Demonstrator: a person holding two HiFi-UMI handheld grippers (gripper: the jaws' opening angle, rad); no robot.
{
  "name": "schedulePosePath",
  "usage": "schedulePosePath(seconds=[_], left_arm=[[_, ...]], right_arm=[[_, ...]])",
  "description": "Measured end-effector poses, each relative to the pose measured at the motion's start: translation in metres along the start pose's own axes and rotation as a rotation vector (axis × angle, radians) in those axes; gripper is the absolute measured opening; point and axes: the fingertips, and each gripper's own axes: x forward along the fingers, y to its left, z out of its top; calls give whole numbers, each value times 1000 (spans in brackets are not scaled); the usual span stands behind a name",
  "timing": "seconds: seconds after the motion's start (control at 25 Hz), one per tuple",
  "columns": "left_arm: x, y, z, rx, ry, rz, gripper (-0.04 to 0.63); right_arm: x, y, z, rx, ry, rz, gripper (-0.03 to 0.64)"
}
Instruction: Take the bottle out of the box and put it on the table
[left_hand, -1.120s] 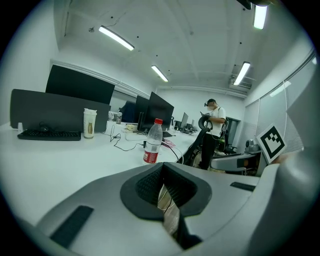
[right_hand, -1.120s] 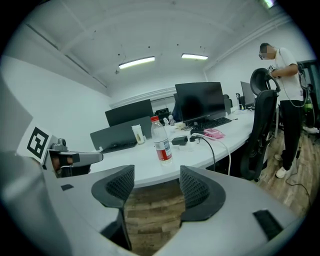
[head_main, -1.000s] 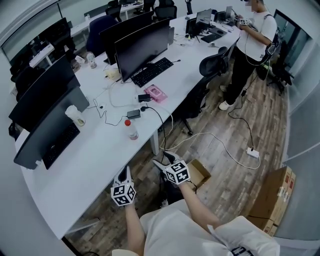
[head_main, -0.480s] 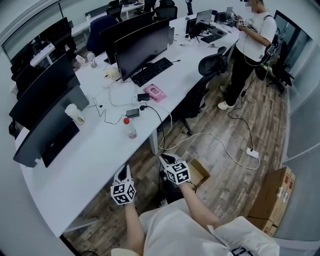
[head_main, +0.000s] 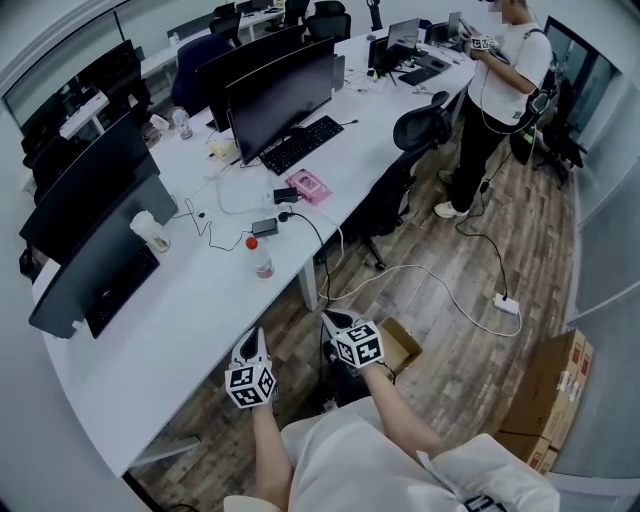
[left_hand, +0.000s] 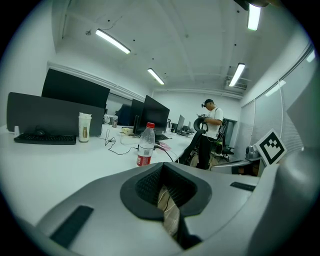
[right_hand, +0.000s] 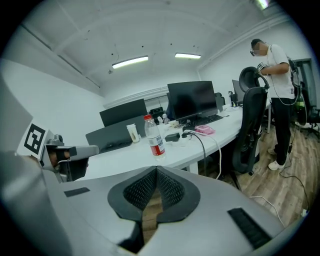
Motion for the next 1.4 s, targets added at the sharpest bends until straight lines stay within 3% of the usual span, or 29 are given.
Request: schedulePosePath(seconds=[0.24,0.8,1.16,1.4], left_arm=[[3,1,2,-6,-1,-1,15],[5,11,4,-34,-8,17,15],[11,7,3,-23,-5,9,15],[11,1,1,-7,10,-12,15]], right_arm=[[4,9,2,-18,10,32,40],[11,1,10,-6,21,10,41],[12,7,6,-34,22,47,40],[8,1,4,2,7,33,40]])
